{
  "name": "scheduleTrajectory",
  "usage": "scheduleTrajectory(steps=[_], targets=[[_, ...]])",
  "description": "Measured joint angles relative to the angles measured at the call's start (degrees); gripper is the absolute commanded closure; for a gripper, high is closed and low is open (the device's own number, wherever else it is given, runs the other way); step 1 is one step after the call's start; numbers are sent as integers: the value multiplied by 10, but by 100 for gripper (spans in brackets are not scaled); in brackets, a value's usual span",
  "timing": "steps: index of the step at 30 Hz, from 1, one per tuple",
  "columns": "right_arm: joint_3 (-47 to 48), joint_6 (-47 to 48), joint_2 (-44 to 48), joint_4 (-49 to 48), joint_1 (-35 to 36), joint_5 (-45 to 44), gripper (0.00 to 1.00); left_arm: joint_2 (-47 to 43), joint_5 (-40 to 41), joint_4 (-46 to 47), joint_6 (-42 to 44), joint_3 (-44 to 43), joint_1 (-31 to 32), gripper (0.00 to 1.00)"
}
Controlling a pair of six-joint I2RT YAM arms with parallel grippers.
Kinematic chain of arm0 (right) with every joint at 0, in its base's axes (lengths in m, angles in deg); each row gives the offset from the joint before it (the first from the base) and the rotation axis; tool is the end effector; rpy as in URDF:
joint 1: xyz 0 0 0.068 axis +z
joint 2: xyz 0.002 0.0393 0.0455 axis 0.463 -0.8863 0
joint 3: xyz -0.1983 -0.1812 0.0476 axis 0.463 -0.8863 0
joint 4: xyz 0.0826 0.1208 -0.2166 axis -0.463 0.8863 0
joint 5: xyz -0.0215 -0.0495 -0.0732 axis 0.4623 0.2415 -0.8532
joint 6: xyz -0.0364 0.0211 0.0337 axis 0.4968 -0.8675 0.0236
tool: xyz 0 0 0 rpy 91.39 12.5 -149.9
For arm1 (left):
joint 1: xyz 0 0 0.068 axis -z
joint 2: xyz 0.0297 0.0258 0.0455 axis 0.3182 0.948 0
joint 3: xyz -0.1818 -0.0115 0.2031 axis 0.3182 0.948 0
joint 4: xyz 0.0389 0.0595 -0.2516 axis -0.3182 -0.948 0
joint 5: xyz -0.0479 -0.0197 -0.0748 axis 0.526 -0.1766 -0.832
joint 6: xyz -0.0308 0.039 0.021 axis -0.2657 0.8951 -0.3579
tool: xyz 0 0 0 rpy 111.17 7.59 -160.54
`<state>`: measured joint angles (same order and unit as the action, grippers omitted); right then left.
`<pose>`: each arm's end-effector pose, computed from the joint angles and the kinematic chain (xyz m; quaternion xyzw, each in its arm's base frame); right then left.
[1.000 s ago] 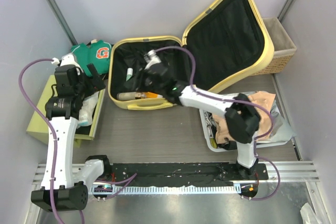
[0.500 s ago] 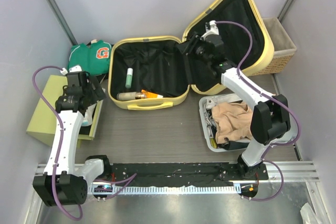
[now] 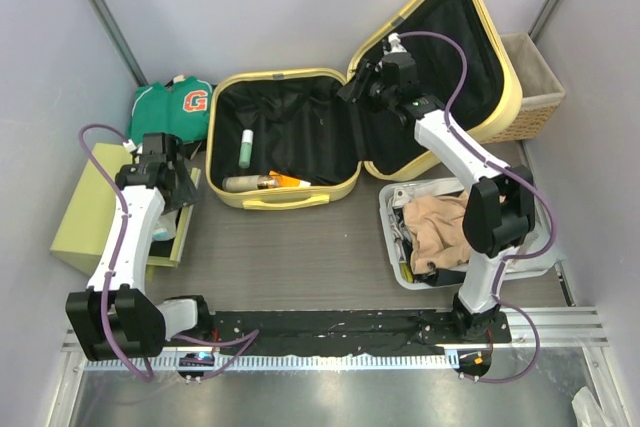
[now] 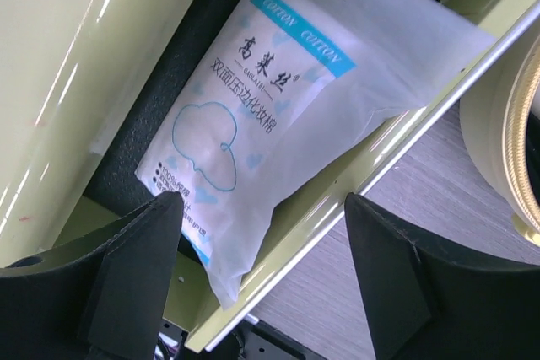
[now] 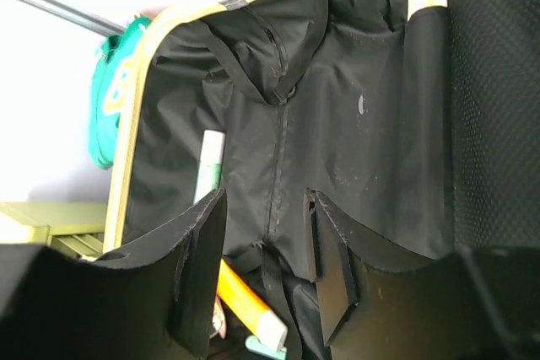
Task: Open, take out, and arrange the luggage
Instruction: Adjust the personal item in the drawer.
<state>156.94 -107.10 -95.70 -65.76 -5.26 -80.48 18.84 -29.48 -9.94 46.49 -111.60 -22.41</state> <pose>0.4117 0.1737 0.3360 0.0646 0.8236 0.3171 0.4658 0.2229 0.0274 0.2941 -0.2750 0.9186 0.1283 0.2531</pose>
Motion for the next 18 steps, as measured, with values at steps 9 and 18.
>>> scheduleTrajectory(steps=[9, 18], targets=[[139, 14, -73, 92, -3, 23, 51, 10, -8, -23, -36, -6, 0, 36], [181, 15, -88, 118, -12, 41, 51, 18, 5, -52, -60, -20, 0, 39]])
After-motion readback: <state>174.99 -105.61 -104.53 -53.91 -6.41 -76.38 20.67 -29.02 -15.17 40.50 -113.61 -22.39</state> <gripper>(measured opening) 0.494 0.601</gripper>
